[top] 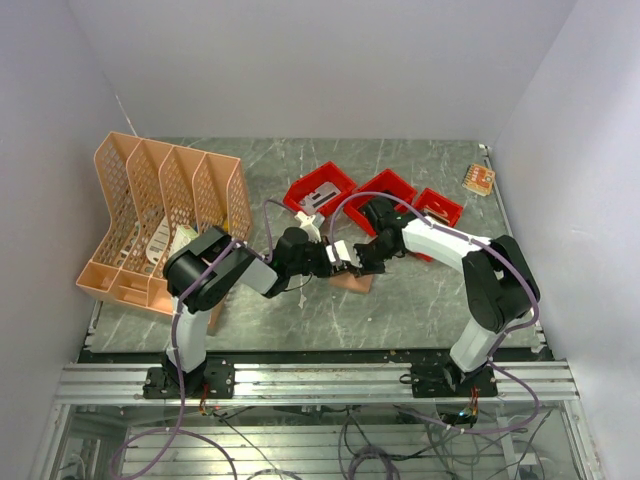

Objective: Put the credit cards into the card holder
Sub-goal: Close the card holder at the center of the board.

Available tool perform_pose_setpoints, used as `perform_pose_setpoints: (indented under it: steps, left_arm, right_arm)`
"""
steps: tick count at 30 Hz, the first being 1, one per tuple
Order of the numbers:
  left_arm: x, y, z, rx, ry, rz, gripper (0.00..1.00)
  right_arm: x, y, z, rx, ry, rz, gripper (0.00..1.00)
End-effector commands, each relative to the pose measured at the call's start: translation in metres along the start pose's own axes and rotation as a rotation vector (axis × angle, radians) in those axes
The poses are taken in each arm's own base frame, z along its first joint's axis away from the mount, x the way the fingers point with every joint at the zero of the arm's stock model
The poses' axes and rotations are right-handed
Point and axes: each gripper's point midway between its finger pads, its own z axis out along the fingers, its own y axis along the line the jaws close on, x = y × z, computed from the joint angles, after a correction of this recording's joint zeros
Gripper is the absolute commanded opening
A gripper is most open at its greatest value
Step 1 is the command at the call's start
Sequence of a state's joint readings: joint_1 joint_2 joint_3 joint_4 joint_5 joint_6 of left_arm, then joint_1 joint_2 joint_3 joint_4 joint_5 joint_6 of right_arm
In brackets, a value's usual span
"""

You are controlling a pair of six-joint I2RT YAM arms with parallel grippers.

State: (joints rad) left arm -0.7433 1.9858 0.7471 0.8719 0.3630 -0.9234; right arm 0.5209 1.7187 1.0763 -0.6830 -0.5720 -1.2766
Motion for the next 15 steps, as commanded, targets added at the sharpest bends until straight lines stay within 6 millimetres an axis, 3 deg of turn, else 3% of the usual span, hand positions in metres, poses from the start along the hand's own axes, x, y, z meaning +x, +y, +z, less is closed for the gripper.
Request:
perform_pose_setpoints:
  steps: [1, 8, 15]
  left_arm:
    - [0.067, 0.072, -0.018, -0.236, 0.186, -0.035, 0.07]
    - [0.068, 0.078, -0.018, -0.254, 0.192, -0.035, 0.07]
    - [0.069, 0.08, -0.017, -0.255, 0.194, -0.037, 0.07]
  right_arm:
    - [-0.002, 0.016, 0.003, -0.071, -0.029, 0.037, 0.03]
    - [-0.012, 0.014, -0.01, -0.067, -0.071, 0.028, 0.04]
    - [-0.006, -0.011, -0.029, 0.027, -0.084, 0.055, 0.07]
